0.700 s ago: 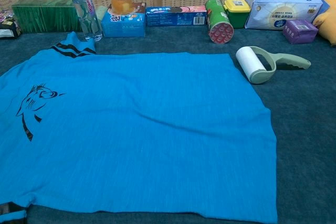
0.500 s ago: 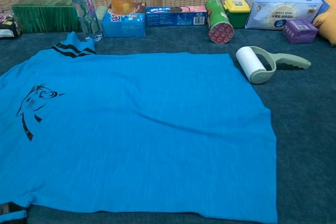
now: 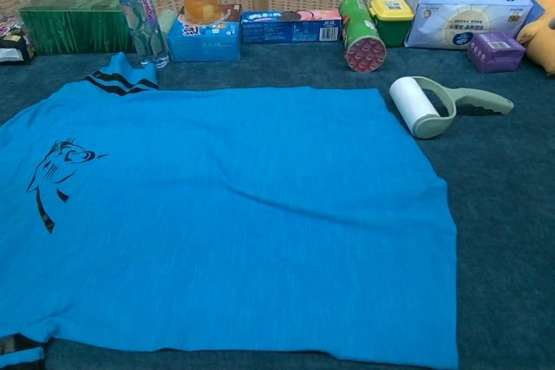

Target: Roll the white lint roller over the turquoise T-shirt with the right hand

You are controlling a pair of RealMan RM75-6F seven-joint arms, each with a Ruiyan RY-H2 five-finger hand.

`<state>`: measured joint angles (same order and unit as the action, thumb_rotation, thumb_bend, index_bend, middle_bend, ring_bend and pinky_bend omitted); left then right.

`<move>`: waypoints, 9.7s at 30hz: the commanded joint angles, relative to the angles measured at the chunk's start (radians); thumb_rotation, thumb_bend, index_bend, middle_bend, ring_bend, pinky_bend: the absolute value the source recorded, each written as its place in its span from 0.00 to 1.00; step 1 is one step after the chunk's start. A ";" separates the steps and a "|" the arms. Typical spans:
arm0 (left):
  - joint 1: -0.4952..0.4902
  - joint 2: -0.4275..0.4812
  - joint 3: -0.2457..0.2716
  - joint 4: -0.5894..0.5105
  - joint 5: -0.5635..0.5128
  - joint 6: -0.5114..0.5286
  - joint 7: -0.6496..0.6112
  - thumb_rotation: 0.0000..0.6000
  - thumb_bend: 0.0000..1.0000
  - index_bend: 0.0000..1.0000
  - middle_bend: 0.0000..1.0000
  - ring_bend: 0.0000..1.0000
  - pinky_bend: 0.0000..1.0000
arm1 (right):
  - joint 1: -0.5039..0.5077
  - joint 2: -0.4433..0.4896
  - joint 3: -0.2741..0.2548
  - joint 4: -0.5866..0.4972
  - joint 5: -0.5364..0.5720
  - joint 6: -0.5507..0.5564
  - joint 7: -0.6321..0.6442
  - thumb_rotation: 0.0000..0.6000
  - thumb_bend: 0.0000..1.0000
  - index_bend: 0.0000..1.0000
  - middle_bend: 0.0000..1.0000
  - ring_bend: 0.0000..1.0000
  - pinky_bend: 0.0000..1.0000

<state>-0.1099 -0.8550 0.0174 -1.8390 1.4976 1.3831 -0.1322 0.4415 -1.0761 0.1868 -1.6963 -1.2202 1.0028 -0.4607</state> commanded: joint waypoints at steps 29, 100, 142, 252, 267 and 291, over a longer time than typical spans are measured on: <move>0.063 0.038 0.013 -0.059 -0.042 0.049 0.039 1.00 0.09 0.00 0.00 0.00 0.02 | 0.307 -0.341 -0.032 0.636 -0.055 -0.408 0.395 1.00 0.00 0.05 0.09 0.00 0.11; 0.070 0.066 -0.009 -0.050 -0.052 0.032 -0.020 1.00 0.09 0.00 0.00 0.00 0.02 | 0.345 -0.426 -0.086 0.750 -0.137 -0.290 0.436 1.00 0.38 0.46 0.56 0.56 0.62; 0.046 0.074 -0.023 -0.046 -0.062 0.002 -0.042 1.00 0.09 0.00 0.00 0.00 0.02 | 0.399 -0.407 -0.139 0.757 -0.257 -0.270 0.488 1.00 0.47 0.54 0.77 0.83 1.00; 0.039 0.013 -0.012 -0.029 -0.049 -0.008 -0.095 1.00 0.09 0.00 0.00 0.00 0.02 | 0.840 -0.314 -0.348 0.455 0.421 -0.524 -0.047 1.00 1.00 0.88 0.84 0.95 1.00; 0.027 0.002 -0.014 -0.007 -0.040 -0.025 -0.119 1.00 0.09 0.00 0.00 0.00 0.02 | 1.082 -0.402 -0.490 0.306 1.006 -0.331 -0.430 1.00 1.00 0.88 0.84 0.95 1.00; 0.030 -0.022 -0.016 -0.019 -0.058 -0.026 -0.102 1.00 0.09 0.00 0.00 0.00 0.02 | 1.306 -0.514 -0.495 0.332 1.415 -0.295 -0.743 1.00 1.00 0.88 0.84 0.95 1.00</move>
<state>-0.0800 -0.8766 0.0019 -1.8584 1.4397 1.3573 -0.2346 1.7281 -1.5803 -0.3140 -1.3660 0.1683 0.7130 -1.1803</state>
